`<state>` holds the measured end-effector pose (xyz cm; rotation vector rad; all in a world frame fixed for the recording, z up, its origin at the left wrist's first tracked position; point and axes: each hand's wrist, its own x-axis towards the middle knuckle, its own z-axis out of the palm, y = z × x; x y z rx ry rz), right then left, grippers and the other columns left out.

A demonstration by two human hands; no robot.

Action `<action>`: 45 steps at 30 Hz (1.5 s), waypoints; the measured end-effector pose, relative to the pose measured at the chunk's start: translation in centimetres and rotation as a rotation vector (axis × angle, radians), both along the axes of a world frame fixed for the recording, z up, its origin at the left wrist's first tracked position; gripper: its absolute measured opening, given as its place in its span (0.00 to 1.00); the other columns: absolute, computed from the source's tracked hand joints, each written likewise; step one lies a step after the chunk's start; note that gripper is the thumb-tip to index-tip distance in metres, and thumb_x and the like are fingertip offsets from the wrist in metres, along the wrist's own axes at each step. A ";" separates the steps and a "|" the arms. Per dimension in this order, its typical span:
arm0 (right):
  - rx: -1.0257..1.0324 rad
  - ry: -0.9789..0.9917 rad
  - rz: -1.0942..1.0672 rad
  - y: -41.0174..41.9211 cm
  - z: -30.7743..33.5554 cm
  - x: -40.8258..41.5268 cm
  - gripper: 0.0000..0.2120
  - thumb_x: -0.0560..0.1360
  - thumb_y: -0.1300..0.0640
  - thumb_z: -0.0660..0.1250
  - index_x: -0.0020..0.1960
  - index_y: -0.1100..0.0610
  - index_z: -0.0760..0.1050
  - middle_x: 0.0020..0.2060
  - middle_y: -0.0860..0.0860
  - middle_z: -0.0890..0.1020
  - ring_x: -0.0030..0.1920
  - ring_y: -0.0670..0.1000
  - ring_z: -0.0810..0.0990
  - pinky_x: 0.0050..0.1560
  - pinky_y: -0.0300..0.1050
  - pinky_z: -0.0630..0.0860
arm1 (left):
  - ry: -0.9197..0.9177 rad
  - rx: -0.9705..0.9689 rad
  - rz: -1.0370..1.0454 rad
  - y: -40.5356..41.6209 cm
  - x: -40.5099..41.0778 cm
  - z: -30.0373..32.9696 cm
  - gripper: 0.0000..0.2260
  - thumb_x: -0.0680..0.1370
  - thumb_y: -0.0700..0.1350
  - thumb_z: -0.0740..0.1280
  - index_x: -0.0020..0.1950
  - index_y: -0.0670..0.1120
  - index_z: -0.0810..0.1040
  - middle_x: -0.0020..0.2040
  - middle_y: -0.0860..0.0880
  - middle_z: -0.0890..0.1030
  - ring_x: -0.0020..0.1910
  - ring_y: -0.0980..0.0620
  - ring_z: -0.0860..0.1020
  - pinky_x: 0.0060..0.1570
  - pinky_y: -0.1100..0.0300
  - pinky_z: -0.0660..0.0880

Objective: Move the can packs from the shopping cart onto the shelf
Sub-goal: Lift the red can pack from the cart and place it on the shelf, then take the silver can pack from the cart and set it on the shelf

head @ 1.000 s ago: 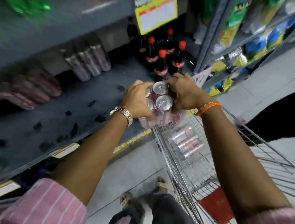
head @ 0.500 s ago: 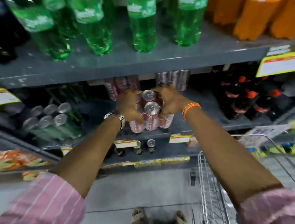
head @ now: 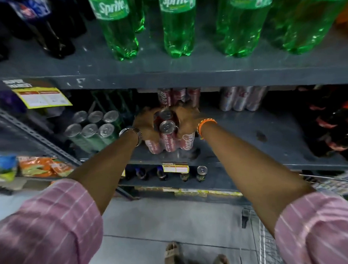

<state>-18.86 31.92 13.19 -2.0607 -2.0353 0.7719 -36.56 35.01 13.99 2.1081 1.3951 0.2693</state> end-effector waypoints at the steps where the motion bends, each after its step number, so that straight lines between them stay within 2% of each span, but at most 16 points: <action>1: 0.013 -0.010 0.014 0.2 0.1 -0.3 0.48 0.54 0.53 0.82 0.73 0.53 0.71 0.67 0.59 0.78 0.65 0.63 0.80 0.61 0.51 0.79 | 0.003 -0.014 -0.005 0.2 -0.1 -0.1 0.36 0.60 0.35 0.77 0.68 0.50 0.77 0.60 0.48 0.82 0.63 0.44 0.79 0.57 0.57 0.75; 3: 0.056 0.001 0.019 1.0 -0.4 -0.6 0.51 0.52 0.54 0.84 0.73 0.51 0.71 0.67 0.56 0.77 0.66 0.62 0.78 0.63 0.47 0.75 | 0.038 -0.028 -0.031 0.6 -0.3 -0.2 0.36 0.58 0.39 0.75 0.67 0.51 0.77 0.58 0.49 0.80 0.62 0.43 0.79 0.55 0.58 0.72; 9: 0.016 0.031 0.074 0.3 1.0 0.4 0.56 0.55 0.54 0.87 0.78 0.51 0.64 0.74 0.54 0.73 0.73 0.60 0.72 0.72 0.48 0.70 | 0.142 0.002 -0.080 1.2 -0.7 0.1 0.47 0.55 0.39 0.80 0.73 0.53 0.71 0.69 0.45 0.75 0.66 0.42 0.75 0.62 0.54 0.75; 12: -0.035 0.232 0.035 -1.2 2.2 2.8 0.53 0.61 0.64 0.83 0.80 0.54 0.62 0.72 0.53 0.76 0.72 0.57 0.75 0.73 0.45 0.74 | -0.023 0.042 -0.043 -0.1 -0.8 1.1 0.49 0.52 0.47 0.79 0.74 0.48 0.71 0.64 0.52 0.77 0.64 0.46 0.78 0.61 0.58 0.72; 14: 0.009 0.290 -0.041 -3.4 3.2 4.9 0.52 0.62 0.66 0.83 0.80 0.55 0.62 0.73 0.51 0.75 0.74 0.54 0.73 0.72 0.34 0.70 | -0.130 0.095 0.006 -1.9 -0.2 1.8 0.45 0.53 0.50 0.78 0.71 0.50 0.74 0.63 0.51 0.80 0.62 0.49 0.80 0.61 0.57 0.76; 18: 0.136 0.206 -0.173 -9.7 5.6 9.3 0.57 0.63 0.58 0.85 0.83 0.55 0.57 0.81 0.55 0.65 0.81 0.58 0.62 0.82 0.45 0.57 | -0.381 0.089 0.041 -6.9 2.4 2.5 0.34 0.60 0.49 0.78 0.65 0.61 0.74 0.58 0.57 0.82 0.55 0.60 0.82 0.59 0.59 0.80; 20: 0.200 0.144 -0.253 -13.5 6.3 11.8 0.54 0.63 0.56 0.85 0.82 0.54 0.60 0.79 0.56 0.66 0.78 0.60 0.62 0.75 0.41 0.56 | -0.399 0.071 -0.056 -9.7 4.6 2.3 0.37 0.61 0.49 0.78 0.69 0.59 0.73 0.62 0.58 0.80 0.58 0.58 0.81 0.61 0.58 0.78; 22: 0.234 0.095 -0.326 -17.3 6.6 14.1 0.51 0.63 0.55 0.85 0.80 0.52 0.63 0.77 0.54 0.67 0.76 0.60 0.64 0.70 0.39 0.56 | -0.399 0.063 -0.145 -12.1 7.2 2.0 0.37 0.64 0.51 0.79 0.70 0.61 0.71 0.67 0.60 0.77 0.63 0.59 0.77 0.64 0.66 0.73; 25: 0.214 0.051 -0.491 -23.5 6.2 17.9 0.49 0.66 0.54 0.83 0.81 0.51 0.63 0.78 0.54 0.67 0.79 0.60 0.63 0.75 0.44 0.57 | -0.406 0.034 -0.278 -15.2 12.3 1.4 0.33 0.68 0.51 0.78 0.71 0.61 0.71 0.68 0.63 0.74 0.64 0.69 0.71 0.59 0.80 0.62; 27: 0.200 0.035 -0.604 -27.6 5.3 20.2 0.47 0.67 0.56 0.82 0.80 0.53 0.64 0.77 0.56 0.68 0.78 0.61 0.65 0.77 0.49 0.58 | -0.413 -0.002 -0.352 -17.1 15.8 0.8 0.32 0.70 0.49 0.78 0.71 0.59 0.72 0.68 0.61 0.75 0.65 0.68 0.72 0.60 0.79 0.63; 29: 0.193 0.052 -0.709 -31.9 3.7 22.3 0.44 0.69 0.57 0.81 0.80 0.55 0.65 0.76 0.57 0.70 0.77 0.61 0.67 0.79 0.53 0.60 | -0.362 -0.041 -0.446 -19.3 19.5 0.0 0.31 0.71 0.47 0.77 0.71 0.57 0.73 0.69 0.57 0.76 0.65 0.61 0.74 0.60 0.71 0.66; 32: 0.138 0.093 -0.865 -37.8 0.1 24.9 0.42 0.70 0.56 0.81 0.79 0.58 0.66 0.76 0.60 0.72 0.77 0.61 0.68 0.79 0.54 0.62 | -0.309 -0.100 -0.612 -22.3 24.6 -2.1 0.29 0.70 0.43 0.77 0.70 0.52 0.75 0.67 0.53 0.78 0.54 0.69 0.75 0.54 0.79 0.67; 33: 0.110 0.100 -0.923 -39.7 -1.3 25.8 0.42 0.70 0.56 0.81 0.79 0.59 0.66 0.76 0.61 0.72 0.78 0.62 0.68 0.79 0.53 0.62 | -0.291 -0.134 -0.668 -23.3 26.5 -3.1 0.28 0.70 0.42 0.77 0.70 0.49 0.75 0.68 0.50 0.78 0.55 0.70 0.76 0.56 0.78 0.69; 36: 0.000 0.151 -1.078 -44.3 -6.4 27.3 0.42 0.70 0.56 0.81 0.79 0.59 0.65 0.76 0.61 0.72 0.77 0.63 0.69 0.78 0.56 0.61 | -0.149 -0.134 -0.831 -25.9 31.3 -6.3 0.31 0.70 0.44 0.77 0.72 0.47 0.73 0.70 0.49 0.78 0.64 0.57 0.77 0.64 0.65 0.71; 41: -0.279 0.302 -1.304 -49.2 -16.1 28.2 0.46 0.71 0.44 0.78 0.80 0.59 0.61 0.75 0.63 0.72 0.76 0.65 0.71 0.77 0.58 0.65 | 0.144 -0.211 -1.093 -31.3 39.0 -13.3 0.33 0.74 0.45 0.75 0.76 0.43 0.68 0.75 0.43 0.71 0.73 0.46 0.71 0.67 0.62 0.65; 45: -0.208 0.429 -1.548 -51.2 -24.1 26.9 0.43 0.71 0.50 0.79 0.78 0.62 0.64 0.77 0.64 0.69 0.76 0.63 0.71 0.76 0.56 0.68 | 0.305 -0.330 -1.102 -34.1 44.1 -20.8 0.31 0.75 0.43 0.74 0.76 0.41 0.68 0.73 0.41 0.73 0.71 0.42 0.73 0.67 0.57 0.69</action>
